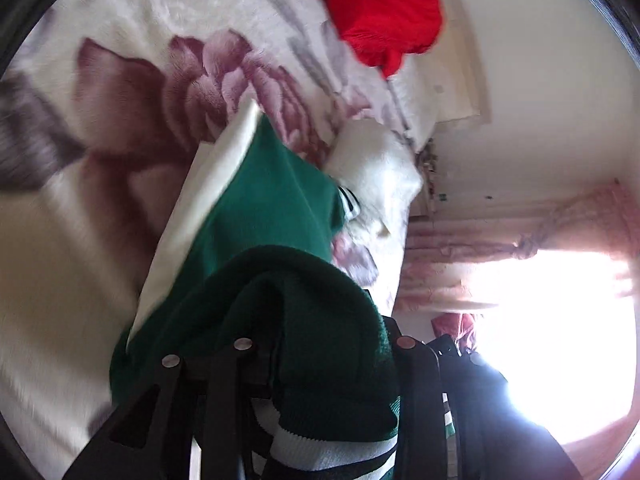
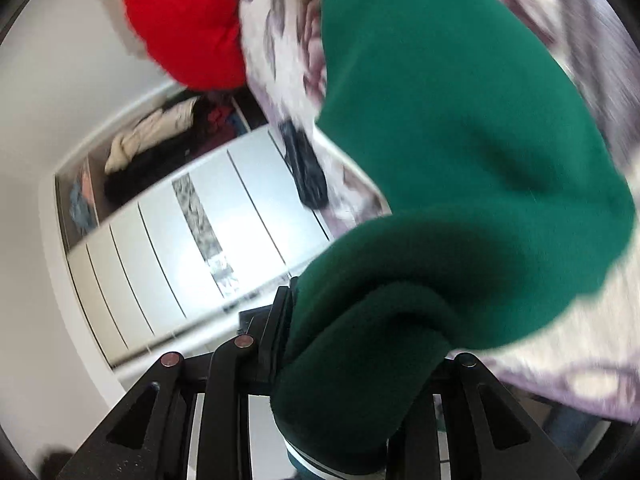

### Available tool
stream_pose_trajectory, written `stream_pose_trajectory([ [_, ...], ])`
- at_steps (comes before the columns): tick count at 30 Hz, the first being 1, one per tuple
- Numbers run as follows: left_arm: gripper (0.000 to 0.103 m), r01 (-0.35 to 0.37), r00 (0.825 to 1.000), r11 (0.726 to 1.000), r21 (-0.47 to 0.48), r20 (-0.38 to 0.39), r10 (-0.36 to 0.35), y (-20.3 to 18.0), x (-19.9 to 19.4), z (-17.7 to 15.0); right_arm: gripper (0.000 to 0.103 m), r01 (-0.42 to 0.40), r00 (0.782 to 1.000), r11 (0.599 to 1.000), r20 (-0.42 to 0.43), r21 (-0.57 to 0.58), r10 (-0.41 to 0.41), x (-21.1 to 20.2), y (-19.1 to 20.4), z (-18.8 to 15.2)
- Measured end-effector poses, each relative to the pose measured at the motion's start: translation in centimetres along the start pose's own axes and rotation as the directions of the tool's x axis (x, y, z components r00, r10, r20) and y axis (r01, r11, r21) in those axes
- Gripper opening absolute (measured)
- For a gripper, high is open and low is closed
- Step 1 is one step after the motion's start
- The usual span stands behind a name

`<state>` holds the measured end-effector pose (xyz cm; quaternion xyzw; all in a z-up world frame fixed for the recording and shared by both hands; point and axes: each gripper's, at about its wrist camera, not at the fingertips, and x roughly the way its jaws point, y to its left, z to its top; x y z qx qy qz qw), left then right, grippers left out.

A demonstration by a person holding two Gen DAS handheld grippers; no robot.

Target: Fold large clothes

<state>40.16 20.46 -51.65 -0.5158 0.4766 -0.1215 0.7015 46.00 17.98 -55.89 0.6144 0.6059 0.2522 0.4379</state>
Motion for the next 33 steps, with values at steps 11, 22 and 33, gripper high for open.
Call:
stream_pose_trajectory([
  [11,0.086,0.261,0.956,0.875,-0.408,-0.019,-0.294,7.5,1.9,3.9,0.091,0.036,0.997,0.989,0.066,0.140,-0.046,4.1,4.4,14.9],
  [22,0.086,-0.145,0.985,0.935,0.323,-0.046,0.169,-0.2,-2.0,1.5,0.091,0.514,0.832,0.828,0.365,-0.223,-0.418,-2.3,9.6,9.7],
  [33,0.086,-0.416,0.897,0.810,0.414,0.041,0.440,-2.1,12.1,9.5,0.043,0.771,0.618,0.425,0.393,-0.475,-0.681,5.5,8.4,13.8],
])
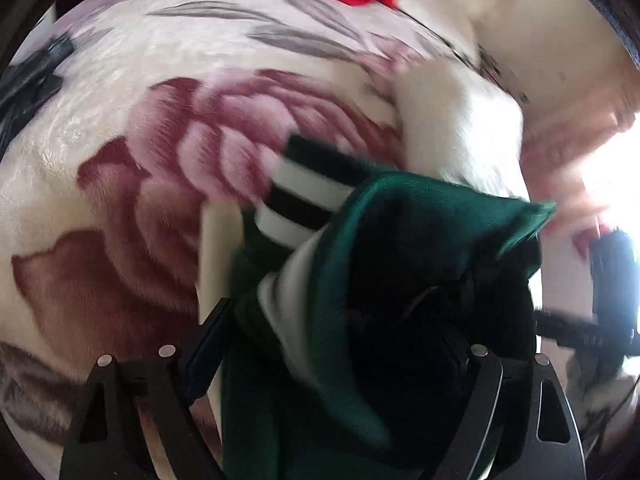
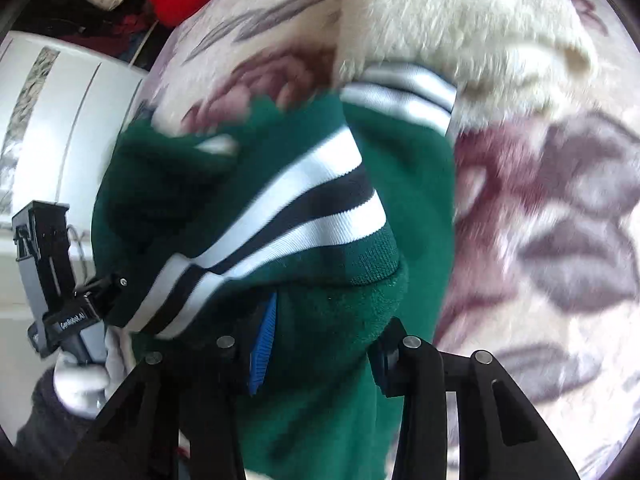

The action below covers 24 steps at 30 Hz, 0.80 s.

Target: Fold large clothes

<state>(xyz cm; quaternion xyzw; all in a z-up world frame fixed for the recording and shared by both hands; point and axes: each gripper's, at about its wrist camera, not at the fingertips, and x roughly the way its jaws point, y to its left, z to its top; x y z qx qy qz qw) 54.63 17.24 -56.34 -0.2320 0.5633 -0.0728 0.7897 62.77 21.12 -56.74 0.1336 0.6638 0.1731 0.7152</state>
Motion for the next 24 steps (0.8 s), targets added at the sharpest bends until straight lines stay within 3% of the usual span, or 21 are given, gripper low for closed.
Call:
stream_pose_trajectory([
  [1,0.086,0.024,1.000,0.999,-0.048,-0.003,-0.024,0.8,0.2,0.8,0.043,0.001,1.000,1.000,0.019,0.023,-0.002,0.0,-0.3,0.8],
  [3,0.086,0.135,0.990,0.972,-0.190,-0.011,-0.140,3.2,0.5,2.2,0.044,-0.004,1.000,0.995,0.017,0.095,0.003,0.7,-1.6,2.5],
  [4,0.086,0.183,0.982,0.955,-0.234,-0.011,-0.191,4.1,0.2,2.2,0.053,0.012,1.000,0.996,-0.027,0.088,-0.009,1.7,-2.0,3.0],
  [5,0.086,0.225,0.972,0.937,-0.269,-0.009,-0.236,4.7,-0.3,2.0,0.074,0.023,0.998,0.998,-0.066,0.065,-0.019,2.0,-1.9,2.9],
  [7,0.086,0.275,0.960,0.920,-0.280,0.025,-0.279,4.8,-2.1,0.9,0.097,0.068,0.987,0.998,-0.145,-0.007,-0.068,3.1,-2.4,3.0],
  [9,0.086,0.302,0.953,0.918,-0.258,0.069,-0.295,4.8,-4.5,-1.3,0.099,0.002,0.981,1.000,-0.192,-0.012,-0.004,3.7,-4.2,2.9],
  [11,0.087,0.289,0.956,0.924,-0.251,0.129,-0.264,4.9,-7.1,-4.2,0.103,-0.121,0.963,0.989,-0.232,0.084,0.137,4.8,-7.0,2.8],
  [14,0.087,0.316,0.939,0.896,-0.312,0.239,-0.248,5.2,-9.1,-9.2,0.103,-0.260,0.928,0.951,-0.228,0.169,0.294,7.2,-9.6,2.4],
  [16,0.087,0.297,0.941,0.881,-0.368,0.269,-0.205,5.4,-9.3,-12.8,0.103,-0.297,0.919,0.936,-0.210,0.188,0.333,8.0,-10.4,2.1],
  [19,0.087,0.242,0.950,0.865,-0.440,0.290,-0.118,5.4,-9.4,-17.7,0.103,-0.366,0.887,0.903,-0.208,0.223,0.411,9.1,-11.6,1.8],
  [21,0.087,0.241,0.946,0.838,-0.490,0.311,-0.091,5.7,-9.7,-21.2,0.103,-0.404,0.865,0.884,-0.218,0.233,0.453,9.7,-12.1,1.9],
  [24,0.087,0.241,0.947,0.797,-0.555,0.313,-0.069,5.9,-9.2,-25.0,0.103,-0.432,0.856,0.872,-0.200,0.233,0.477,9.9,-12.2,1.5],
])
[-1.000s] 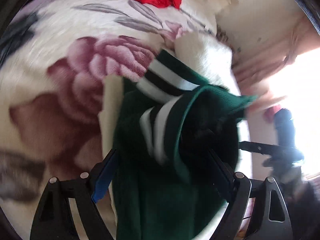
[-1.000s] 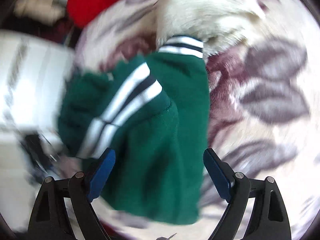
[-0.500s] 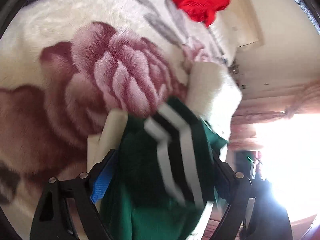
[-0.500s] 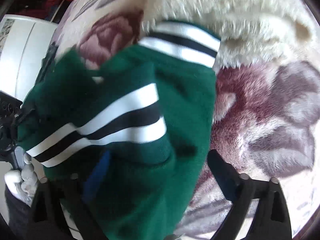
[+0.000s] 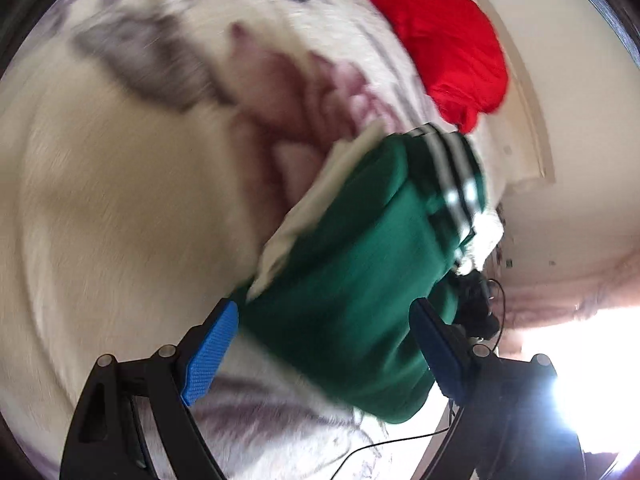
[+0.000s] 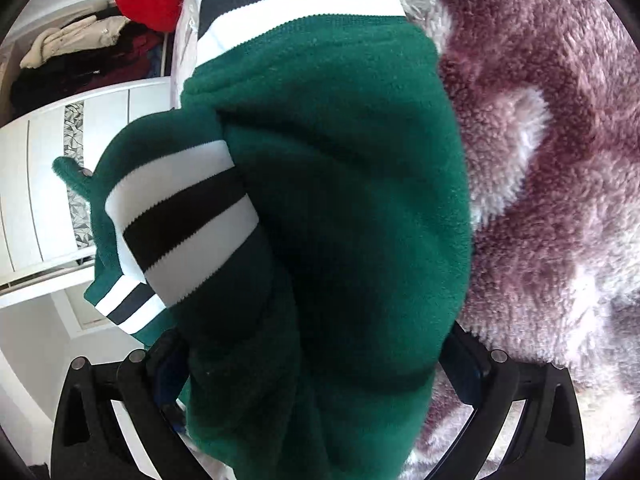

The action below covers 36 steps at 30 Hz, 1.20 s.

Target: Fold large clothes

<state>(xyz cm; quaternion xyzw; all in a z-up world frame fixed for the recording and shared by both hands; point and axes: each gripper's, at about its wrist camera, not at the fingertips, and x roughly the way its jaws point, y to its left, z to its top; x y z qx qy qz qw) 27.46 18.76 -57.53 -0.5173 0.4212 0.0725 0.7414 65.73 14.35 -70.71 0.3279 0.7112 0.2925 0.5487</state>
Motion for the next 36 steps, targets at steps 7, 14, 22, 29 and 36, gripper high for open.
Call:
stream_pose_trajectory([
  [7,0.087,0.071,0.991,0.992,-0.101,-0.105,-0.081,1.1,5.1,-3.5,0.049,-0.121,0.973,0.977,0.217,0.174,0.082,-3.3,-1.9,-5.9],
  [14,0.087,0.102,0.982,0.992,0.076,-0.168,-0.088,-2.7,7.2,3.9,0.045,-0.357,0.888,0.829,0.432,0.431,0.157,-4.3,-5.6,-18.9],
  [22,0.087,-0.066,0.972,0.932,0.356,-0.189,0.141,-6.3,5.9,7.8,0.071,-0.338,0.930,0.708,0.337,0.621,0.148,-0.2,-8.4,-31.4],
  [29,0.089,-0.508,0.858,0.826,0.246,0.061,0.510,-0.4,-0.4,0.8,0.082,0.006,0.981,0.903,0.174,0.430,-0.090,-8.6,-5.7,-29.5],
  [36,0.103,-0.662,0.741,0.720,0.206,0.038,0.670,7.3,1.6,-5.2,0.082,0.311,0.914,0.940,0.228,0.141,-0.337,-14.5,0.8,-22.4],
])
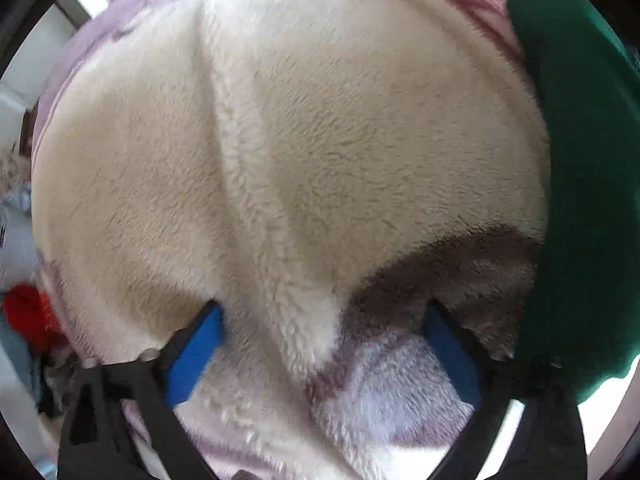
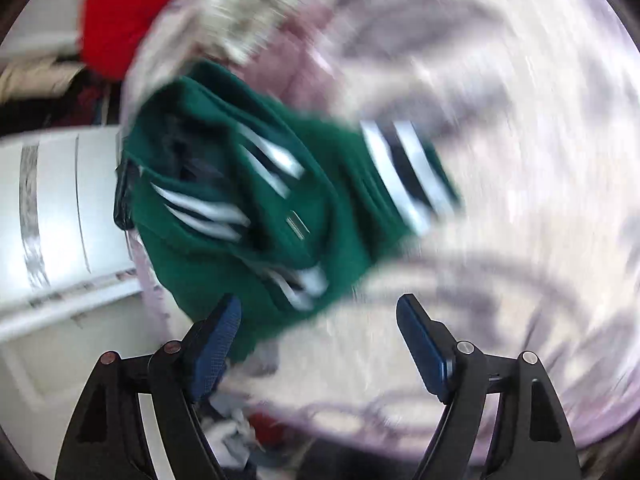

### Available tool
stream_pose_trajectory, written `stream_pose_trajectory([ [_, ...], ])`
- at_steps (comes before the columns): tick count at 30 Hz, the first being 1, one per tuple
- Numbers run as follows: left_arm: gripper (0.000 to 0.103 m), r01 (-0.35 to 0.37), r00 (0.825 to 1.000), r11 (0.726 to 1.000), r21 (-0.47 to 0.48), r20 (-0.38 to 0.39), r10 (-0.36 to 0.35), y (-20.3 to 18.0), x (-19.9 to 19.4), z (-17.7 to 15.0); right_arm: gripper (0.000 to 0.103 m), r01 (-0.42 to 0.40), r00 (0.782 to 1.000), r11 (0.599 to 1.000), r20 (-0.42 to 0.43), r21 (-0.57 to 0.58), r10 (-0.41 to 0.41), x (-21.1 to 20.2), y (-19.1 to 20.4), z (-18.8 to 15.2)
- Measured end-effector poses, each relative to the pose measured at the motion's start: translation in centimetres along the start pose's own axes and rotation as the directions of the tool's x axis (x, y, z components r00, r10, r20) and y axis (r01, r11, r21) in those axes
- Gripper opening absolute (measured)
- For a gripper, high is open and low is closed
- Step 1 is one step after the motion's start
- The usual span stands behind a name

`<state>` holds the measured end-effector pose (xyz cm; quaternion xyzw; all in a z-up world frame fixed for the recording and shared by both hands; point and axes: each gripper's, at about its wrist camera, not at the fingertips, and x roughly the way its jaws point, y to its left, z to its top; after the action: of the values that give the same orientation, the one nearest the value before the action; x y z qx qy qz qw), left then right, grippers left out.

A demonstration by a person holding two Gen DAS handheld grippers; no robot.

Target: Fold large clothes

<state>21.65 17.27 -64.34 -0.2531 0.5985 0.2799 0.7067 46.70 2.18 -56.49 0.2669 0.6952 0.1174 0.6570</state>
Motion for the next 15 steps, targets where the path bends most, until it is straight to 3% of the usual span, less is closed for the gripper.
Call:
stream_pose_trajectory([
  [2,0.103,0.017,1.000,1.000,-0.024,-0.004,-0.017,0.7,0.6,0.2,0.082,0.002,0.999,0.994,0.048,-0.105,0.003,-0.5,5.4,2.0],
  [7,0.103,-0.002,1.000,0.999,-0.052,0.013,0.003,0.9,1.0,0.8,0.082,-0.054,0.997,0.962,0.039,-0.269,0.067,2.7,14.1,7.9],
  [10,0.103,0.012,1.000,0.997,-0.077,0.007,-0.011,0.9,0.9,2.0,0.078,-0.006,0.998,0.947,-0.056,-0.320,-0.012,8.8,18.1,10.6],
  [11,0.103,0.015,1.000,0.997,-0.070,0.007,-0.014,1.0,0.8,2.2,0.030,-0.013,0.994,0.944,-0.106,-0.330,-0.023,9.5,19.8,9.9],
  [12,0.103,0.023,1.000,0.997,-0.070,0.007,-0.023,1.7,0.5,2.5,0.003,-0.004,0.992,0.940,-0.118,-0.341,-0.039,10.1,20.4,10.0],
  [13,0.103,0.032,0.999,0.997,-0.070,0.007,-0.031,2.1,0.5,2.3,0.003,0.014,0.988,0.939,-0.138,-0.344,-0.065,10.6,20.8,10.0],
  [15,0.103,0.045,0.999,0.997,-0.066,0.009,-0.045,3.1,-0.1,1.2,0.003,0.072,0.995,0.950,-0.037,-0.304,-0.088,8.2,20.8,11.1],
])
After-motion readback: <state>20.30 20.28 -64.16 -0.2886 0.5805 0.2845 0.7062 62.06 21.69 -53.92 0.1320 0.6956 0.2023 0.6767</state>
